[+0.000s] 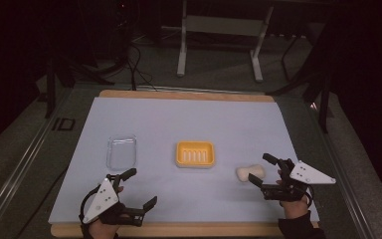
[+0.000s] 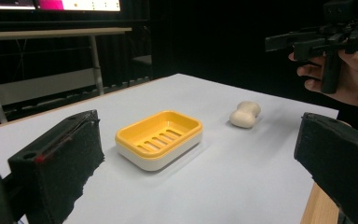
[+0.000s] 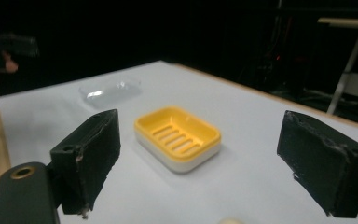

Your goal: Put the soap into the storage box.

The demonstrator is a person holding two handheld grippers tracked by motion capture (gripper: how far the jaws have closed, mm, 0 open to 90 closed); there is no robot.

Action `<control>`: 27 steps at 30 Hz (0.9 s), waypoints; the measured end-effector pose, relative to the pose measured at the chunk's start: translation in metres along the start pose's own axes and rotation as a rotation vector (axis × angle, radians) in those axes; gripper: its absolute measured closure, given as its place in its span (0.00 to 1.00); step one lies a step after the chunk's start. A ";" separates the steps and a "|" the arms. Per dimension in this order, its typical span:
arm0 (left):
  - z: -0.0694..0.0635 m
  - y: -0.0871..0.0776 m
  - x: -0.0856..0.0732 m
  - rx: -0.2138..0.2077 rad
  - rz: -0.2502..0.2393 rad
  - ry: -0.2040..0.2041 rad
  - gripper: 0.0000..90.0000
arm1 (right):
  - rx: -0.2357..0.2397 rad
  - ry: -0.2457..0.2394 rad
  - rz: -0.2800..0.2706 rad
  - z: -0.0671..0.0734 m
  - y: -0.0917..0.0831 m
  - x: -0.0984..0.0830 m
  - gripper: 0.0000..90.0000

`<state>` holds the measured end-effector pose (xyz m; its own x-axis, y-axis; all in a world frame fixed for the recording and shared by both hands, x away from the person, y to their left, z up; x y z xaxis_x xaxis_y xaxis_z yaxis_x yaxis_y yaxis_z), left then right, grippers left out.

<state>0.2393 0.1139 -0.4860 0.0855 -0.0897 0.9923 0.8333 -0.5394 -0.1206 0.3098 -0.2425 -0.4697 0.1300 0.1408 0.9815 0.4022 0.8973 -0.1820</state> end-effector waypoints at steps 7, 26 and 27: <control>-0.001 0.001 -0.001 0.000 0.008 0.006 0.01 | -0.183 -0.016 0.053 -0.014 -0.006 -0.002 0.15; -0.003 0.003 -0.004 -0.011 0.028 0.025 0.01 | 0.072 -0.033 0.248 -0.016 -0.004 -0.003 0.15; -0.003 0.003 -0.004 -0.012 0.029 0.026 0.01 | 0.107 -0.021 0.269 -0.014 -0.004 -0.004 0.15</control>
Point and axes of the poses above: each handheld gripper's, and its own axes: y roughly forward along the jaws, x roughly out of its top, z roughly to its left, the point moved 8 cm from there along y, roughly forward along the jaws, and after that the axes turned 14 degrees about x, right-handed, at the moved point
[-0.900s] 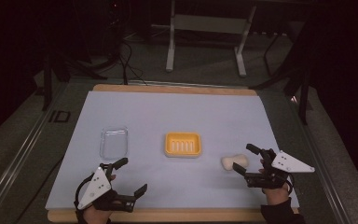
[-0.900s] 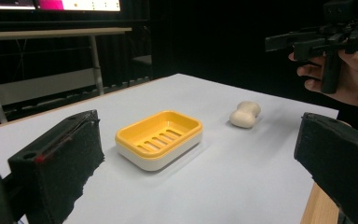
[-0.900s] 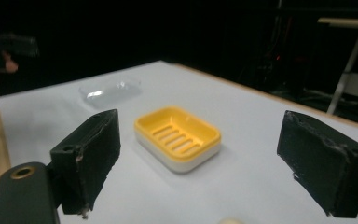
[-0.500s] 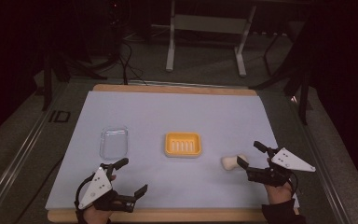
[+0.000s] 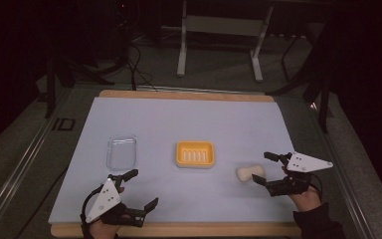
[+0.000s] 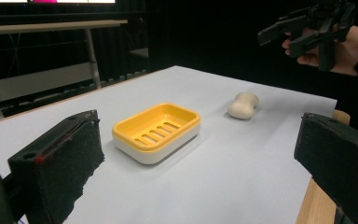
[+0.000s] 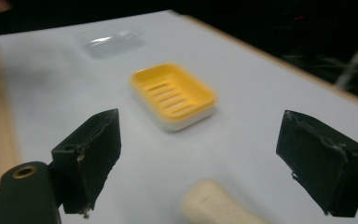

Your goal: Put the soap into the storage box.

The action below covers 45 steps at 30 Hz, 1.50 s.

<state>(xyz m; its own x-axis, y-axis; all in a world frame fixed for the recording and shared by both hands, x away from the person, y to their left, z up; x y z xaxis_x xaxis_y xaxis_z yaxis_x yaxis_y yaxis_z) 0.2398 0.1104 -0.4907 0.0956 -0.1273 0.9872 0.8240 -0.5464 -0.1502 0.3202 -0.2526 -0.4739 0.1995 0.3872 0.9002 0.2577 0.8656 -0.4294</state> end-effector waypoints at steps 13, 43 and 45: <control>-0.001 0.000 -0.001 -0.004 0.003 0.007 0.01 | 0.185 -0.044 0.296 0.020 0.013 -0.011 0.15; -0.004 0.002 -0.004 -0.024 0.028 0.024 0.01 | 0.319 0.023 0.841 0.027 0.021 -0.042 0.15; -0.004 0.002 -0.004 -0.026 0.030 0.024 0.01 | 0.331 0.013 0.871 0.027 0.021 -0.043 0.15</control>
Point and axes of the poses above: each handheld gripper's, and its own axes: y roughly forward along the jaws, x roughly out of its top, z roughly to its left, the point moved 8 cm from there along y, roughly forward along the jaws, and after that the axes turned 14 degrees about x, right-handed, at the moved point
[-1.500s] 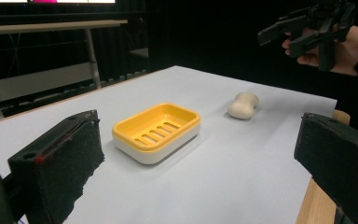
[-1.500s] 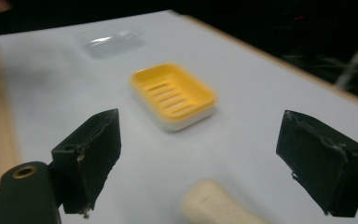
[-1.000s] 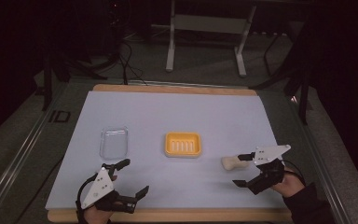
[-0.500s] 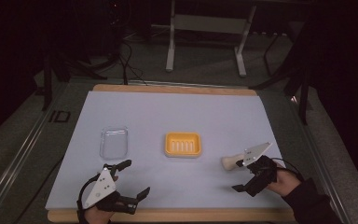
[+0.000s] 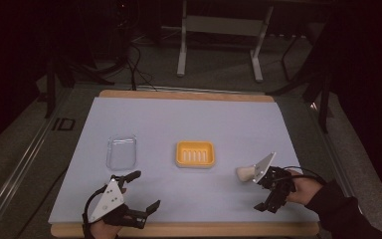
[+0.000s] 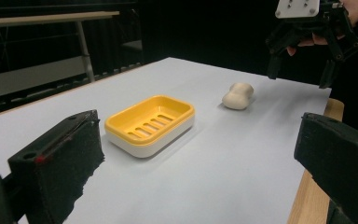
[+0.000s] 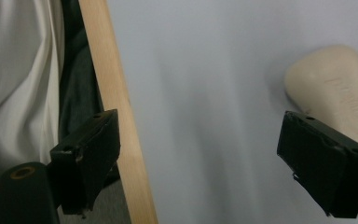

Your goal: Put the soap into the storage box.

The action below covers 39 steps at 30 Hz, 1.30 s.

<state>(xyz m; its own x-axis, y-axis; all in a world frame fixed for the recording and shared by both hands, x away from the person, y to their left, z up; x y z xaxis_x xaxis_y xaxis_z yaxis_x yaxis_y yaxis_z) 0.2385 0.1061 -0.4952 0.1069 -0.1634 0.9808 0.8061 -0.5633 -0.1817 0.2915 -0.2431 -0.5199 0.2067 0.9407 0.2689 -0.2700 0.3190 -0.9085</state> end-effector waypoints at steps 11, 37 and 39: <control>0.000 0.000 0.000 -0.001 0.003 -0.002 0.01 | 0.019 0.011 0.126 -0.003 0.006 -0.004 0.15; -0.001 0.000 -0.001 -0.010 0.013 -0.007 0.01 | -0.028 -0.055 0.372 -0.027 0.006 -0.001 0.16; -0.001 0.000 -0.002 -0.010 0.015 -0.007 0.01 | -0.037 -0.062 0.371 -0.030 0.003 0.001 0.16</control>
Point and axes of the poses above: each handheld gripper's, and its own axes: y roughly forward along the jaws, x roughly out of its top, z roughly to its left, the point moved 8 cm from there along y, roughly forward along the jaws, and after that the axes turned 14 degrees about x, right-handed, at the moved point
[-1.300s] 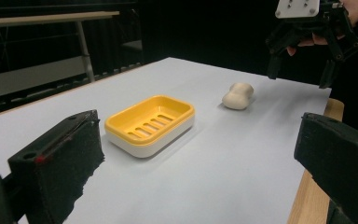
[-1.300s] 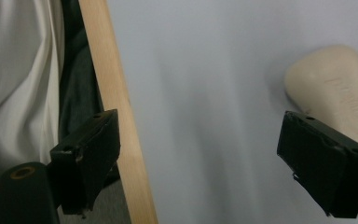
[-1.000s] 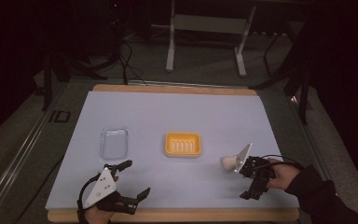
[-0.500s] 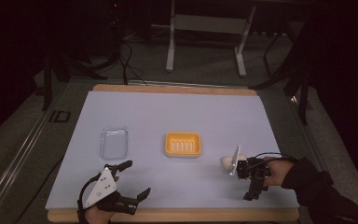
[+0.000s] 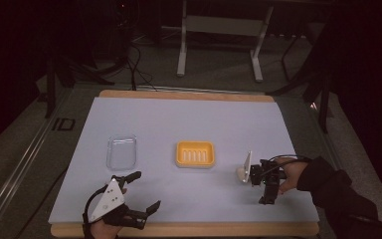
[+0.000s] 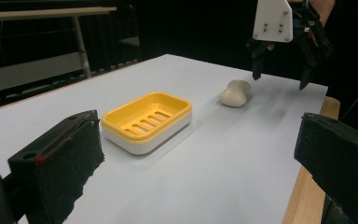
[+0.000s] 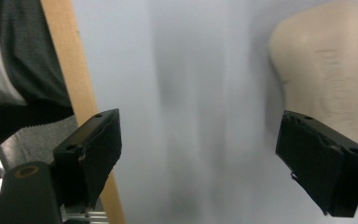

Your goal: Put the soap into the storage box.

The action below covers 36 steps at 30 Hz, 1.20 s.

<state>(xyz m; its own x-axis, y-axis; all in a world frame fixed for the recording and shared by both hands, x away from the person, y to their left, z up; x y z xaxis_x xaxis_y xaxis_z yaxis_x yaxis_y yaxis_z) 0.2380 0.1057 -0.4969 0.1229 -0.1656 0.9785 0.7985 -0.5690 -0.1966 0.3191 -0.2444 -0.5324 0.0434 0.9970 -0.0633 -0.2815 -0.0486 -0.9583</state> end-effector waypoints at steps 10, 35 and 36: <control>0.000 0.000 0.000 -0.001 0.002 0.001 0.01 | -0.055 -0.060 -0.014 -0.015 -0.010 0.005 0.17; -0.001 0.000 -0.001 -0.010 0.008 0.000 0.01 | -0.104 -0.140 -0.193 -0.054 -0.018 0.010 0.30; -0.001 0.000 -0.001 -0.010 0.008 0.000 0.01 | -0.104 -0.140 -0.193 -0.054 -0.018 0.010 0.30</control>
<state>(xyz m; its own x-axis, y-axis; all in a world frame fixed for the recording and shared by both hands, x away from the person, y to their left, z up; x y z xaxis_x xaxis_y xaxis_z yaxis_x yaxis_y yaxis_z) 0.2378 0.1052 -0.4982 0.1291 -0.1703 0.9769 0.7917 -0.5755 -0.2049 0.3768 -0.2364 -0.5305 -0.0483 0.9865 0.1562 -0.1802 0.1452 -0.9729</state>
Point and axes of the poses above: each handheld gripper's, and its own axes: y roughly forward along the jaws, x roughly out of its top, z roughly to its left, the point moved 8 cm from there along y, roughly forward along the jaws, and after that the axes turned 14 degrees about x, right-handed, at the moved point
